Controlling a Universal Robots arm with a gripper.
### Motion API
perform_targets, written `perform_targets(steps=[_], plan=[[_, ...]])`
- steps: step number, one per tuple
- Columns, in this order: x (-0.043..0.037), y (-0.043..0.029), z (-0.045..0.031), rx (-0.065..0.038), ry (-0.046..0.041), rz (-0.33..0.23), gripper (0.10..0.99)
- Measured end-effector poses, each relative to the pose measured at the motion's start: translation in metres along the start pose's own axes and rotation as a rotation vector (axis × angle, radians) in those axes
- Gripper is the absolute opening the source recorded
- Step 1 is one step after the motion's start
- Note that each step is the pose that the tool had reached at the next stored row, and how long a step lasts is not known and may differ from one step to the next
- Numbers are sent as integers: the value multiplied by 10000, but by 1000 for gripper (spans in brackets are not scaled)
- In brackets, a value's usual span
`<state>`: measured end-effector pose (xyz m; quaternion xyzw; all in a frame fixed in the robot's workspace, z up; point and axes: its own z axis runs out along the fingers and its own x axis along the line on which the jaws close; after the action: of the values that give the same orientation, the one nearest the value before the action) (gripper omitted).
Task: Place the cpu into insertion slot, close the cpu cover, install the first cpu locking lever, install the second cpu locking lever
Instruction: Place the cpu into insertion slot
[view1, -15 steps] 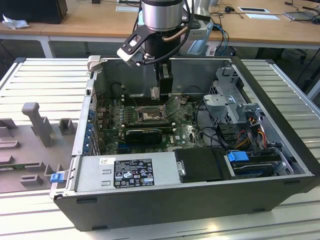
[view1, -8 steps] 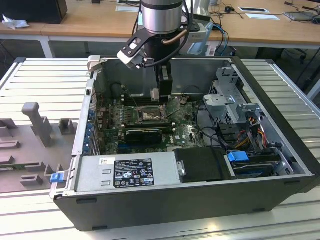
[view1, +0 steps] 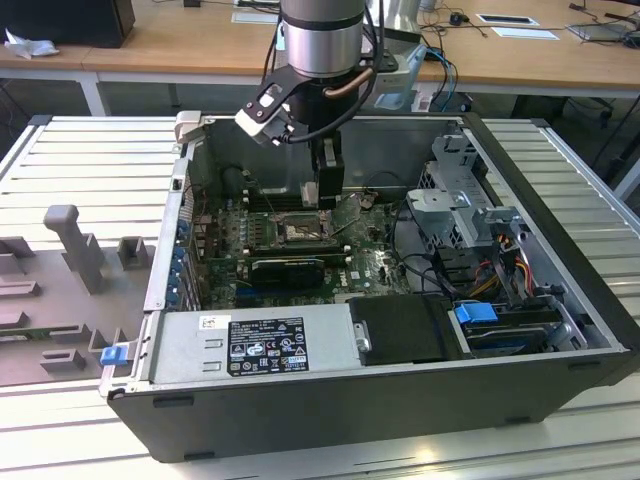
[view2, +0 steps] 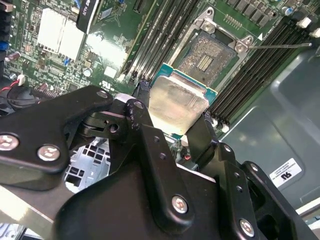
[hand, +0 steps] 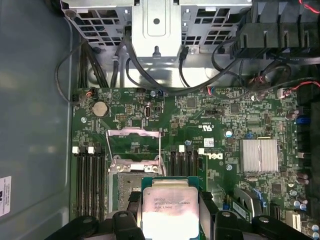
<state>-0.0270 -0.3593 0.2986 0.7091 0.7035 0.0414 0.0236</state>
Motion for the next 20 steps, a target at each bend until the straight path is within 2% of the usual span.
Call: perform_targets(steps=[5, 11, 14, 20], plan=[[-2, -25, 73, 11, 2, -2, 541], [0, -43, 225, 11, 2, 3, 541], [72, -54, 312, 12, 3, 1, 541], [87, -88, 340, 10, 1, 0, 541]])
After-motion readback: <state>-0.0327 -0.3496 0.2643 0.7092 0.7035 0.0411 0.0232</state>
